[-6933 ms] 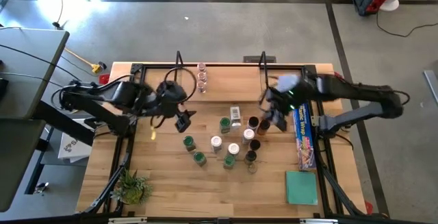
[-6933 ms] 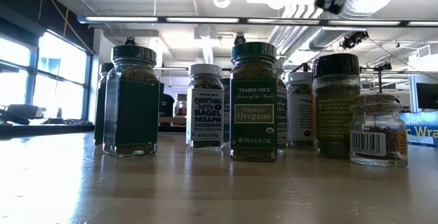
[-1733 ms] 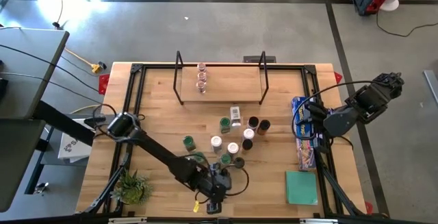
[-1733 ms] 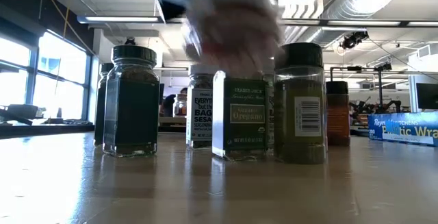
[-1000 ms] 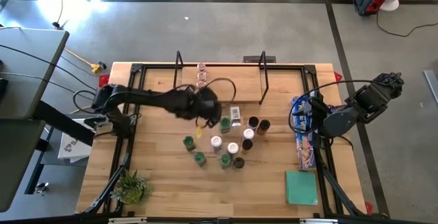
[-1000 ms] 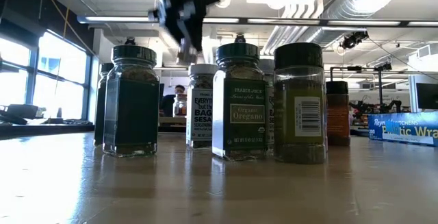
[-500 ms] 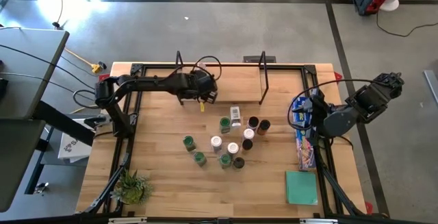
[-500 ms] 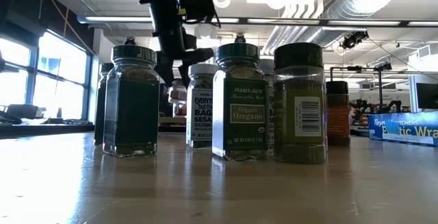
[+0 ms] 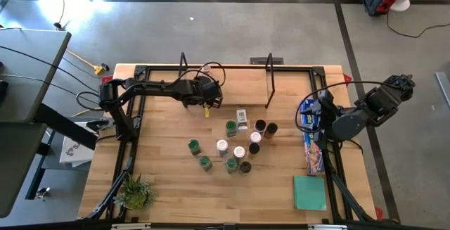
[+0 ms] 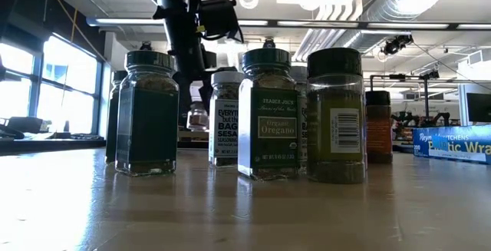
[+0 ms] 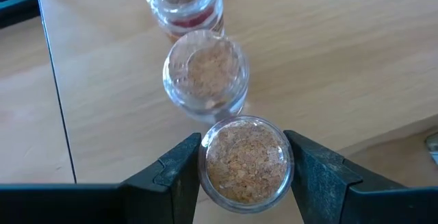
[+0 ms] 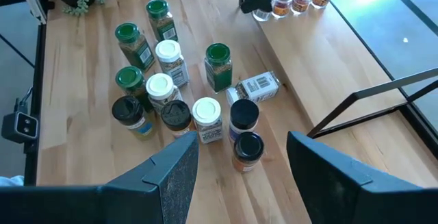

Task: Shelf spices
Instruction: Put the brown seasoning bottle on the shelf aligned with the other brown seasoning bottle, then put the middle right white seasoning bottle on the shelf

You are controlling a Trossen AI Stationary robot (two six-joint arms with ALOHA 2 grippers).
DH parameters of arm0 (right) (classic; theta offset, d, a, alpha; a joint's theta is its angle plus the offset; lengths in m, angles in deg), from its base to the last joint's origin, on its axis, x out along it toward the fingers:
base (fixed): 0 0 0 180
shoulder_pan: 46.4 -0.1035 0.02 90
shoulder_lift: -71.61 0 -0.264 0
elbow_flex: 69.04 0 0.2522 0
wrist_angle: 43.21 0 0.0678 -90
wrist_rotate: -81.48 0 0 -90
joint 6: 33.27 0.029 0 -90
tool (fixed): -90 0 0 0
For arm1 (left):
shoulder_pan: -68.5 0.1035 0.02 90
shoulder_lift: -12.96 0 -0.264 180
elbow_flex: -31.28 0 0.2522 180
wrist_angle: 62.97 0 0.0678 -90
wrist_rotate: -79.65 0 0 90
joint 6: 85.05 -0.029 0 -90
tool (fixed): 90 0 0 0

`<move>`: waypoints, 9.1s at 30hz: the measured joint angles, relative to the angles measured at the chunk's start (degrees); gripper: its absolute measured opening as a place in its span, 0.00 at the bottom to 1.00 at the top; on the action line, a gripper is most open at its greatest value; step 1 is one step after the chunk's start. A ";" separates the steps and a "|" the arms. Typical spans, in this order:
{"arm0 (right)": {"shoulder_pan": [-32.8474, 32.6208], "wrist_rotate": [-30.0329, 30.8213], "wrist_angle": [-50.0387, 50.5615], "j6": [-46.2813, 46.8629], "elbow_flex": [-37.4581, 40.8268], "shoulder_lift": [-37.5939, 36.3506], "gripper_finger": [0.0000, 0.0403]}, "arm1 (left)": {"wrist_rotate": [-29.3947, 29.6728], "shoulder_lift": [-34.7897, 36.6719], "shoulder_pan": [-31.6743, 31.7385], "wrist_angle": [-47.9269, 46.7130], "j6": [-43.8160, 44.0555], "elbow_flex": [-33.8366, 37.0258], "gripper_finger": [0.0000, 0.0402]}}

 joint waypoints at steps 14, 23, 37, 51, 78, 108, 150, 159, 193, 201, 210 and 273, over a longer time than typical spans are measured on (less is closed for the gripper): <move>0.00 0.00 0.02 0.00 0.00 0.00 0.54 | 2.30 0.00 0.00 1.43 0.01 0.28 0.56; 0.00 -0.02 0.02 0.00 0.00 0.00 0.54 | 3.00 0.00 0.79 1.27 -0.05 0.25 0.58; 0.00 -0.02 0.00 0.04 0.00 0.00 0.54 | 3.37 0.28 1.07 -6.65 -10.61 -8.43 0.58; 0.00 -0.01 0.00 -1.81 0.00 -0.02 0.54 | -18.27 0.38 -1.37 -18.00 -10.75 -12.01 0.42; -0.02 0.44 0.00 -2.60 -0.02 -0.02 0.54 | -10.06 0.22 2.64 -4.54 4.01 -1.17 0.10; -0.01 0.42 0.01 -2.60 -0.02 -0.02 0.54 | -6.83 0.32 2.64 -9.60 3.99 -2.91 0.10; -0.02 0.42 0.00 -4.11 -0.02 -0.04 0.54 | -6.82 -6.36 2.69 -11.36 -6.52 -12.07 0.00; -0.02 0.42 0.00 -4.11 -0.02 -0.04 0.54 | -6.10 -6.36 2.69 -13.73 -6.53 -12.07 0.00; 5.55 -4.04 -5.37 -6.47 -0.04 1.52 0.54 | -3.26 8.01 -18.68 -27.82 -7.05 -30.49 0.00; 21.33 -24.02 -16.14 -27.82 -0.04 11.19 0.54 | 4.74 8.70 -29.11 -33.61 4.98 -29.43 0.00; 26.25 -39.95 -22.98 -51.68 -1.39 24.89 0.54 | 5.14 12.87 -31.27 -48.68 4.37 -29.41 0.00; 31.12 -40.51 -6.18 23.94 -11.72 55.13 0.47 | 14.57 32.85 -32.30 -49.63 -16.47 -29.41 0.00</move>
